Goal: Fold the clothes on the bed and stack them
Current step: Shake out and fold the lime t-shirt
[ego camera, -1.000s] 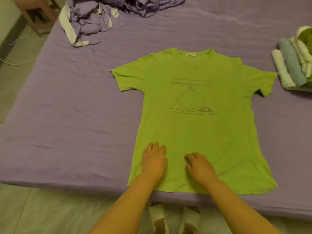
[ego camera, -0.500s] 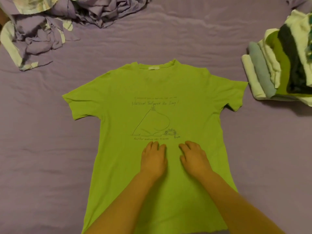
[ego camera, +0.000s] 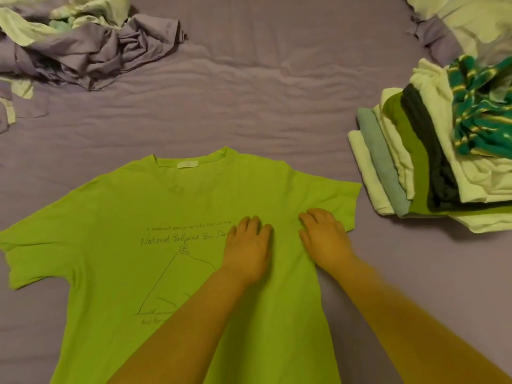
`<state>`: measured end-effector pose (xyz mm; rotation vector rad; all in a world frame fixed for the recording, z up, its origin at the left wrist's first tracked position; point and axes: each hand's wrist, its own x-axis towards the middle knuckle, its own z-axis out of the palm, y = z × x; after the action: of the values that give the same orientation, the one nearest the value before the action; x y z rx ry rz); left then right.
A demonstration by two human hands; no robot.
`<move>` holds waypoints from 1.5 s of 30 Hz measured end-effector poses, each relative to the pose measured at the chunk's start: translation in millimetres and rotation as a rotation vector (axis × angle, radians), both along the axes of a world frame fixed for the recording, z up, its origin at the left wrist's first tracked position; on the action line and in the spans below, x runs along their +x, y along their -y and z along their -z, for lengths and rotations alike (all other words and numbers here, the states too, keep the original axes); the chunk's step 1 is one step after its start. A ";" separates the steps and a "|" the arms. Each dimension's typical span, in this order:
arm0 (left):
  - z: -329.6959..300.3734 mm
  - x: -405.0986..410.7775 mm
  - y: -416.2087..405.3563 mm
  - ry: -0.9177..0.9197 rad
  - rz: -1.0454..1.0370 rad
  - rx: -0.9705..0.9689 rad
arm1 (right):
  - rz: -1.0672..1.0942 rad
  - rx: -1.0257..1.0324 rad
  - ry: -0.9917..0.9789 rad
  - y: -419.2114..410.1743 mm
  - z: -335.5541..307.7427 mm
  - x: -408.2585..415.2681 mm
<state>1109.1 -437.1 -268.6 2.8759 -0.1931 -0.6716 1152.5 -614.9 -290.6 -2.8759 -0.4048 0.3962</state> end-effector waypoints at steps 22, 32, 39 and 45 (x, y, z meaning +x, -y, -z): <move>45.2 109.6 -8.2 0.120 -0.001 -0.146 | 0.345 0.434 -0.022 7.5 -15.2 49.3; 26.1 83.9 -46.8 -0.408 -1.151 -1.255 | 0.254 0.362 0.047 -78.4 -3.6 20.5; 35.2 92.5 -22.6 -0.205 -0.707 -0.537 | 0.140 -0.098 0.039 -48.8 39.3 18.6; 42.5 83.2 -29.0 -0.064 -0.740 -0.717 | 0.170 -0.211 0.005 -31.2 55.8 1.1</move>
<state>1192.3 -408.1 -311.1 2.0049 0.5128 -0.4167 1153.6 -583.7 -346.3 -3.0855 -0.1237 0.4251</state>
